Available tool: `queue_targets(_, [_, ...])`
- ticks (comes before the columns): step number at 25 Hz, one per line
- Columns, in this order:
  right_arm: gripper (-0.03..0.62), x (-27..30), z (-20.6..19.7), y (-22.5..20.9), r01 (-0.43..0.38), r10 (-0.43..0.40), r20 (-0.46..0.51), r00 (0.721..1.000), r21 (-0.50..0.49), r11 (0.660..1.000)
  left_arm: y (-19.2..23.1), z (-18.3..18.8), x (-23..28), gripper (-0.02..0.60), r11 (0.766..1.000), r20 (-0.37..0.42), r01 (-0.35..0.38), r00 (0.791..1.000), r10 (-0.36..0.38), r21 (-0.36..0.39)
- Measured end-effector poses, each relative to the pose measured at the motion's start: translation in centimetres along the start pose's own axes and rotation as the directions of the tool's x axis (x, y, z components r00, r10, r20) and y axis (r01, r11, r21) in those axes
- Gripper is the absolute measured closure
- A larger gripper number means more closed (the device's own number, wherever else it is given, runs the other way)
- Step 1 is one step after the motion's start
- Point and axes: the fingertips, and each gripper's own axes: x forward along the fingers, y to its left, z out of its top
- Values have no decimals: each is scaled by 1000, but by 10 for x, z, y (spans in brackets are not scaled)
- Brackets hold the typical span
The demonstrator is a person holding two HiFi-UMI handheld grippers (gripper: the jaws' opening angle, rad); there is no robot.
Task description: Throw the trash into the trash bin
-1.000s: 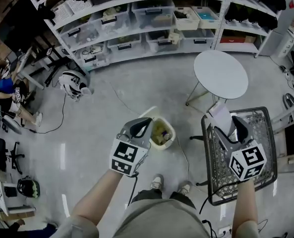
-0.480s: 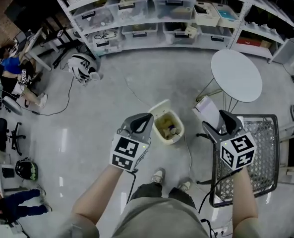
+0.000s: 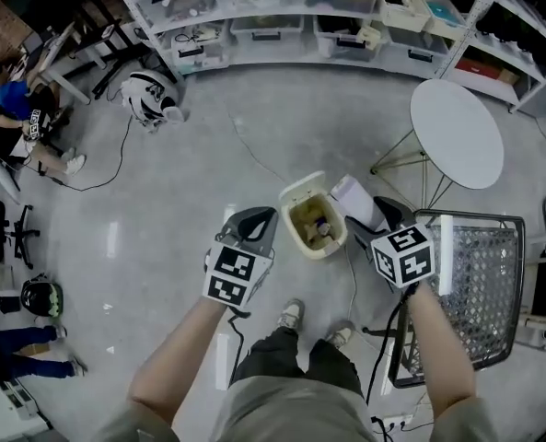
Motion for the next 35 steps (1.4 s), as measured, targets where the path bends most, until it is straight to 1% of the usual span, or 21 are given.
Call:
queue_targets(4, [276,49,-36,-5,4,1,-85,996,51,999,16,-42,24,580,999,-57,3,998,-5,-37])
queue_targets(8, [276,93,-80,-7,-2,20,-171,985,108,994,22,-85,48,580,997,-125,13,992,-23,-81])
queue_targets(12, [276,134,-122,-8,5,30,-240,970,144,990,26,-128,76,579,992,-157,19,987,-39,-127])
queue_targets(17, [276,182,-175,-11,36,41,-306,951,242,970,28,-181,108,579,985,-203,26,977,-61,-173])
queue_targets(19, [276,199,-197,-13,52,39,-336,941,259,965,26,-202,119,580,982,-226,34,971,-76,-183])
queue_targets(21, [276,216,-217,-13,60,42,-363,931,264,963,26,-222,133,580,979,-232,37,969,-84,-200])
queue_targets(26, [276,258,-256,-10,69,56,-402,914,289,955,29,-266,158,580,962,-262,6,962,-81,-275])
queue_targets(31, [275,283,-290,-19,105,51,-419,906,341,934,20,-292,173,580,953,-277,3,956,-91,-304])
queue_targets(35, [270,294,-309,-20,119,45,-433,900,345,931,21,-309,175,580,949,-293,-12,952,-85,-316])
